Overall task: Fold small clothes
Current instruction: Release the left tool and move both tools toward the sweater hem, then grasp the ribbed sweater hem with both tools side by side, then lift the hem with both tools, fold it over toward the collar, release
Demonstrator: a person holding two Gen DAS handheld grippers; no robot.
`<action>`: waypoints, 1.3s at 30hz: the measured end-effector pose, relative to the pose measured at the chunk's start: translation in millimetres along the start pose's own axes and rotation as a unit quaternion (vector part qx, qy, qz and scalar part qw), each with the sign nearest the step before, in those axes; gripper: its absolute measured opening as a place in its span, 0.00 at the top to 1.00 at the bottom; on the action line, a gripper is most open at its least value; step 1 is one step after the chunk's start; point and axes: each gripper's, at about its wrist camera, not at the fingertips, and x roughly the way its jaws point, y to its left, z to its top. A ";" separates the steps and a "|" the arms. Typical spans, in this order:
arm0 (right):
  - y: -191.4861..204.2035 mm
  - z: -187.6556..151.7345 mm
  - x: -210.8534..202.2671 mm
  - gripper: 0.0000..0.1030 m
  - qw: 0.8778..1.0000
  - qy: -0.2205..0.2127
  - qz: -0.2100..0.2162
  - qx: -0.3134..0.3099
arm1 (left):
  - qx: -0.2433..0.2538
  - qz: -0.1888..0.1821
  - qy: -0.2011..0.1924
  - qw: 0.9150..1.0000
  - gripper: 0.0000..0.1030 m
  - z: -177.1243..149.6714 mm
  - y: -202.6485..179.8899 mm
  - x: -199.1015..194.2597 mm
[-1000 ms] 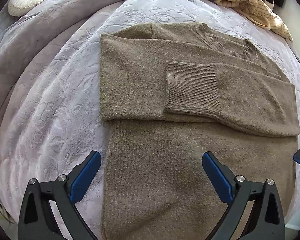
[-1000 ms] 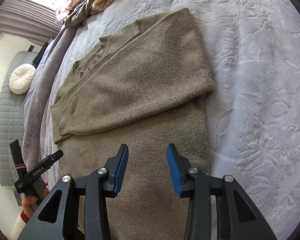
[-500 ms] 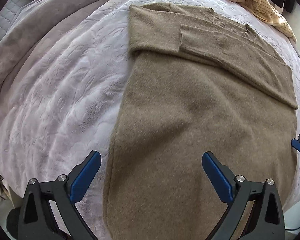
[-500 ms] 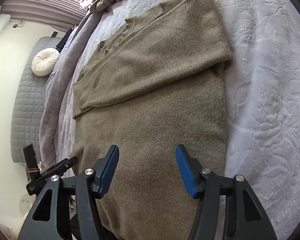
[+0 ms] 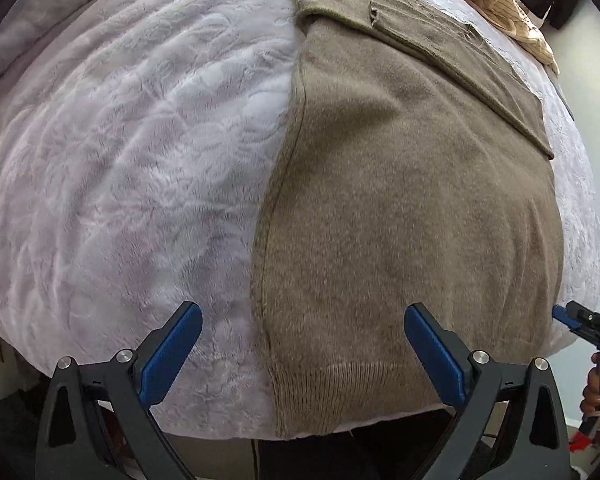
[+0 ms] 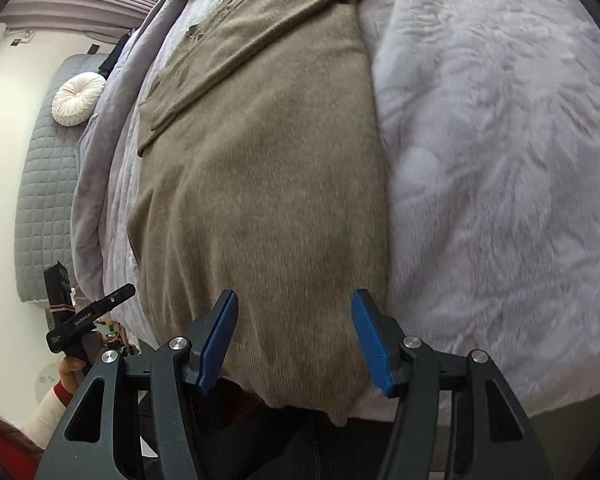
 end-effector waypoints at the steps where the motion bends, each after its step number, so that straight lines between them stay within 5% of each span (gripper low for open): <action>1: -1.0 -8.7 0.4 0.39 1.000 0.000 -0.001 0.004 | -0.004 -0.013 0.009 1.000 0.01 -6.3 2.0 4.2; 10: -25.3 -62.0 22.7 0.39 0.999 0.016 0.009 0.045 | 0.006 -0.083 0.054 0.995 0.01 -49.0 11.2 27.1; 18: -19.6 -70.1 47.7 0.38 0.995 0.006 0.080 0.058 | 0.030 -0.127 0.053 0.990 0.02 -32.1 -28.0 34.1; 21: -15.6 -69.5 52.2 0.38 0.993 0.007 0.104 0.061 | 0.028 -0.118 0.052 0.991 0.25 -24.3 -39.2 38.4; 23: -18.8 -68.7 53.9 0.40 0.990 0.008 0.114 0.077 | 0.017 -0.104 0.051 0.993 0.54 -20.1 -36.4 39.8; 24: -22.4 -68.9 53.8 0.52 0.989 0.010 0.119 0.090 | 0.009 -0.116 0.048 0.992 0.61 -19.5 -31.2 37.9; 25: -26.9 -69.2 54.5 0.83 0.987 0.015 0.121 0.105 | 0.001 -0.134 0.045 0.990 0.79 -19.3 -25.2 34.5; 26: -31.1 -69.6 55.7 0.88 0.985 0.022 0.120 0.118 | -0.007 -0.153 0.045 0.987 0.87 -18.1 -22.6 32.8; 33: -16.9 -65.5 33.8 0.88 0.959 0.000 0.248 0.136 | -0.034 -0.239 0.019 0.970 0.87 -0.9 -27.5 4.4; 39: 15.5 -20.9 12.0 0.88 0.940 -0.041 0.319 0.115 | -0.047 -0.274 -0.037 0.960 0.87 41.9 -38.6 -25.2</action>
